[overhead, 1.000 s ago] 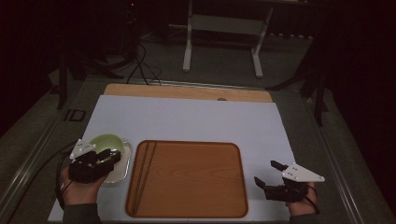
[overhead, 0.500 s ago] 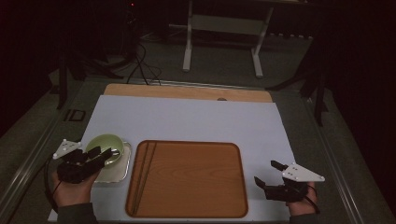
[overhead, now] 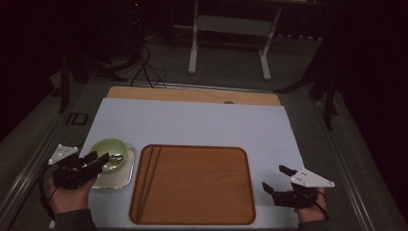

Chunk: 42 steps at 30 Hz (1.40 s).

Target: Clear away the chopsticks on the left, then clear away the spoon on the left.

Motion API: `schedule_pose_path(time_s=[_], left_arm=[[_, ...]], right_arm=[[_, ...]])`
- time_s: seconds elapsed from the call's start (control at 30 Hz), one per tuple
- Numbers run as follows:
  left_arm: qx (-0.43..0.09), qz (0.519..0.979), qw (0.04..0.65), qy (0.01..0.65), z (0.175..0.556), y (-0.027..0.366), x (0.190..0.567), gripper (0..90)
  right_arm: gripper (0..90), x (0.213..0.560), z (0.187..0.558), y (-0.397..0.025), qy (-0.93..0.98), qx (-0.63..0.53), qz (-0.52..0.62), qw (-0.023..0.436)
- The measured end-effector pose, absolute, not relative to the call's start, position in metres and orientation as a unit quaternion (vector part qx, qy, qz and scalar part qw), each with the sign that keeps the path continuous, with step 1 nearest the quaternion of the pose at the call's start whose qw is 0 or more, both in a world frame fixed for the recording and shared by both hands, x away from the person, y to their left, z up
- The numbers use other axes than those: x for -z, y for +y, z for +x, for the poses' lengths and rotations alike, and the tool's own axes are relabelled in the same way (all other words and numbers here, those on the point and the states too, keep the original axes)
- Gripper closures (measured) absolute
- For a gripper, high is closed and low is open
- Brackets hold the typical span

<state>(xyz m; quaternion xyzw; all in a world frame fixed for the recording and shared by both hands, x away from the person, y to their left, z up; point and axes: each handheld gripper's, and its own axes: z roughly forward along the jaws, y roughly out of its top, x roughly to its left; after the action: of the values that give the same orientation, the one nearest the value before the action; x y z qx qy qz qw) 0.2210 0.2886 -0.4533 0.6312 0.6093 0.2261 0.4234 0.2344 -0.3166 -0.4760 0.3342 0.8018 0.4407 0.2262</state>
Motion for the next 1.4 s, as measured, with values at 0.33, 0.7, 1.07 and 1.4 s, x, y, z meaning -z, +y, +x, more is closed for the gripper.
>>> schedule_pose_path(time_s=[0.33,0.7,1.07,1.4], left_arm=[[-0.237,0.631,0.417,0.609,0.222,0.296,0.458,51.1],[-0.252,0.630,0.404,0.614,0.222,0.300,0.461,51.4],[-0.251,0.625,0.394,0.626,0.222,0.307,0.467,52.1],[-0.242,0.619,0.389,0.638,0.214,0.313,0.472,52.8]], right_arm=[[14.2,0.476,0.234,-0.317,0.801,-0.441,0.335,0.226],[14.2,0.476,0.234,-0.317,0.802,-0.441,0.334,0.226],[14.2,0.476,0.235,-0.317,0.802,-0.441,0.334,0.226],[14.2,0.476,0.234,-0.316,0.802,-0.441,0.334,0.226]])
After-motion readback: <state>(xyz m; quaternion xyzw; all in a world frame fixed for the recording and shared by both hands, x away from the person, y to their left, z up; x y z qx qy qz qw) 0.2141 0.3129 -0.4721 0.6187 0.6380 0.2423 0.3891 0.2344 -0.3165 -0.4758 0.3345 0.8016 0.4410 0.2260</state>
